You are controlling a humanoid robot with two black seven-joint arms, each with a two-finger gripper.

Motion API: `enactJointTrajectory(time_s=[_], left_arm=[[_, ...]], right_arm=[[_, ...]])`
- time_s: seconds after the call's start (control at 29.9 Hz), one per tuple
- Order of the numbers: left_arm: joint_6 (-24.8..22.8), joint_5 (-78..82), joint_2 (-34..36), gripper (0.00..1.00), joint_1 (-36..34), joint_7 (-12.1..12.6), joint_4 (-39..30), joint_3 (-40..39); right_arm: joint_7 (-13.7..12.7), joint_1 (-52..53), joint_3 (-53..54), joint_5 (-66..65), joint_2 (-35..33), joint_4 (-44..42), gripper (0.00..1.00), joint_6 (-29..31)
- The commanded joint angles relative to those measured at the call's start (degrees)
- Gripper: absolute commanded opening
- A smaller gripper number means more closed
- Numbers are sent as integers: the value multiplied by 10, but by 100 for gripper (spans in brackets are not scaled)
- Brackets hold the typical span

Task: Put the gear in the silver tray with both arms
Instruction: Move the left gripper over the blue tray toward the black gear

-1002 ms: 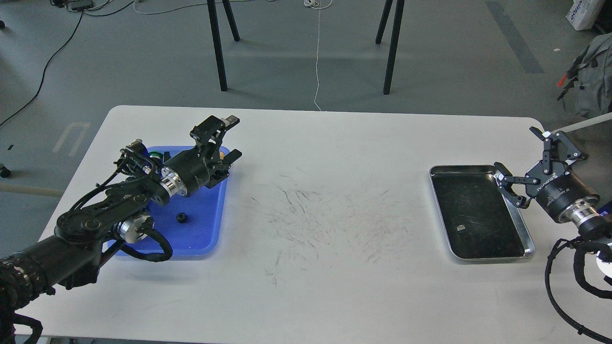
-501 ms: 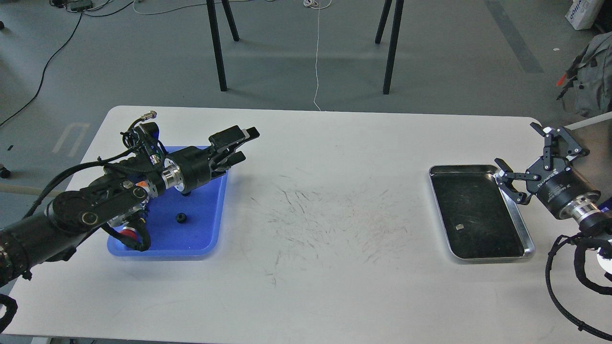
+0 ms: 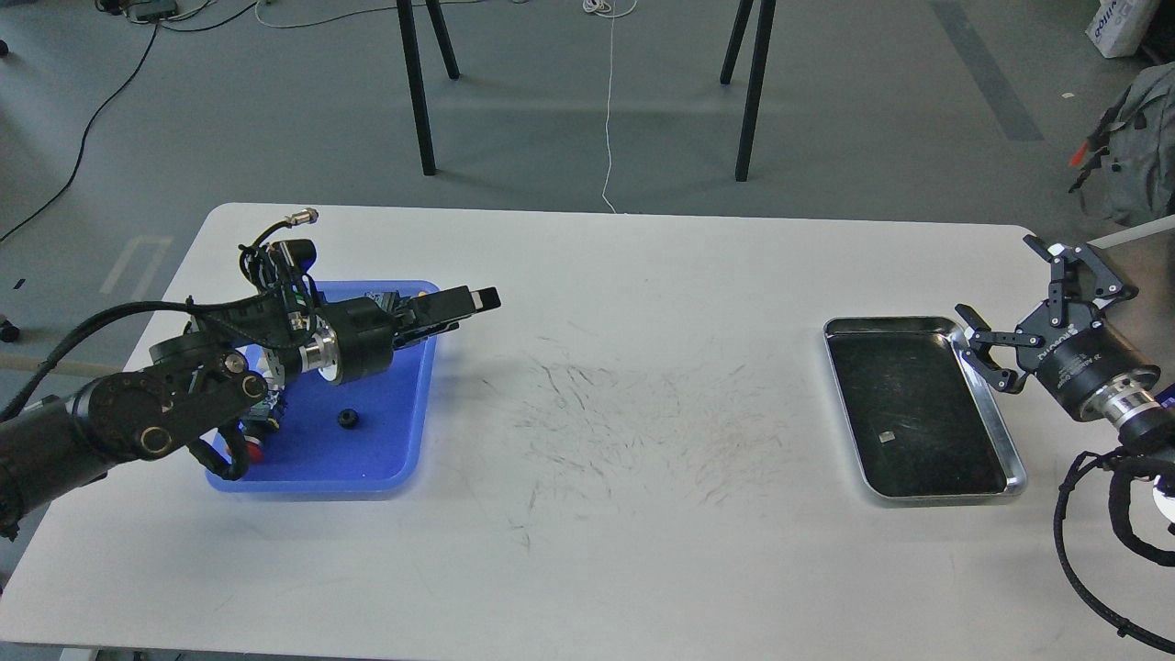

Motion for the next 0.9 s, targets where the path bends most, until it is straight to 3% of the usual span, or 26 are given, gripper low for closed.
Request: enactJointTrajectory(time_s=[0.0,0.3,0.87], left_arm=[[0,33,17,100,-1,0,-14,0],[25,47,19,100,-1,0,-14,1],[85,219,32,100,-5,0,-9,50]], right_arm=[[0,-2,0,0,-8,0,99,1],[0,-2,0,0,-9,1,99,1],[1,-6,0,0,-17,5,99,0]])
